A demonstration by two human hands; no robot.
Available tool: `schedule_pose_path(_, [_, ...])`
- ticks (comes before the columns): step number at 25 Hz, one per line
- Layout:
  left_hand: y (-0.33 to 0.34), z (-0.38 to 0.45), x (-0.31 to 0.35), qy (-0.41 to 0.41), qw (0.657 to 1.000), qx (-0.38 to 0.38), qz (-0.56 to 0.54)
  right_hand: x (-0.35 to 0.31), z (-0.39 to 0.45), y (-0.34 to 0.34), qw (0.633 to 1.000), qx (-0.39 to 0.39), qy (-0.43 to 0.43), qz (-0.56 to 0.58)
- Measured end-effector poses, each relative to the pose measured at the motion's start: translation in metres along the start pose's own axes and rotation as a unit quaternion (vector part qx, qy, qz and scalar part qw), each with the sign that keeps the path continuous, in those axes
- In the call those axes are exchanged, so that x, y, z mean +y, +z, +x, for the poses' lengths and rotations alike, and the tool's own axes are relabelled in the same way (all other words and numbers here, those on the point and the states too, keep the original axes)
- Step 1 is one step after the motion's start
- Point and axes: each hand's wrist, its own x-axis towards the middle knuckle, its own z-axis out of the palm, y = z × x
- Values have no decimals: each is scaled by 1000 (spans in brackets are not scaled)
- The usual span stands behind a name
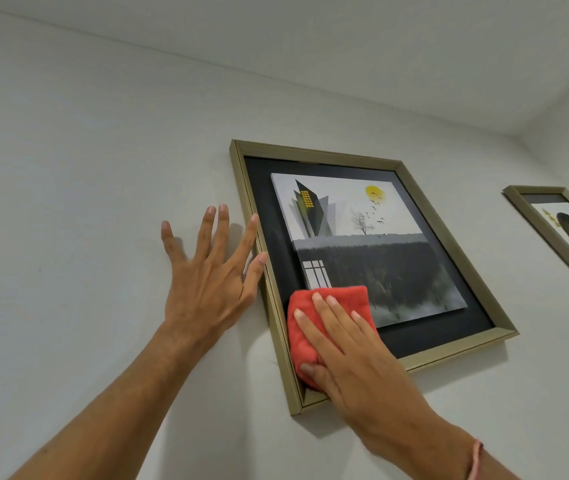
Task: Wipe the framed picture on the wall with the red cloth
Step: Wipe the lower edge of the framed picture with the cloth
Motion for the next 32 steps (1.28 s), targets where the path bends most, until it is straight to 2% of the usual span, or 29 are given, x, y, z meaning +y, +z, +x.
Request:
schedule_pose_path(12, [3,3,-3,-4,1000,8,-13,48,155,-35,997,-24,-66,16])
schedule_pose_path(19, [1,60,-32,-7,1000,-9,-20,55,202,-57,996,-34,-75,32])
schedule_pose_path(22, [5,62,-29,2,1000,-7,-3,46,173,-46,997,-11,-58,54])
schedule_pose_path(25, [6,61,-30,1,1000,-13,-2,34,105,-23,995,7,-60,85])
schedule_pose_path(29, [4,57,-25,0,1000,-11,-18,23,14,1,992,-16,-57,116])
schedule_pose_path(32, [0,45,-15,-6,1000,-13,-27,18,-10,9,995,-32,-45,79])
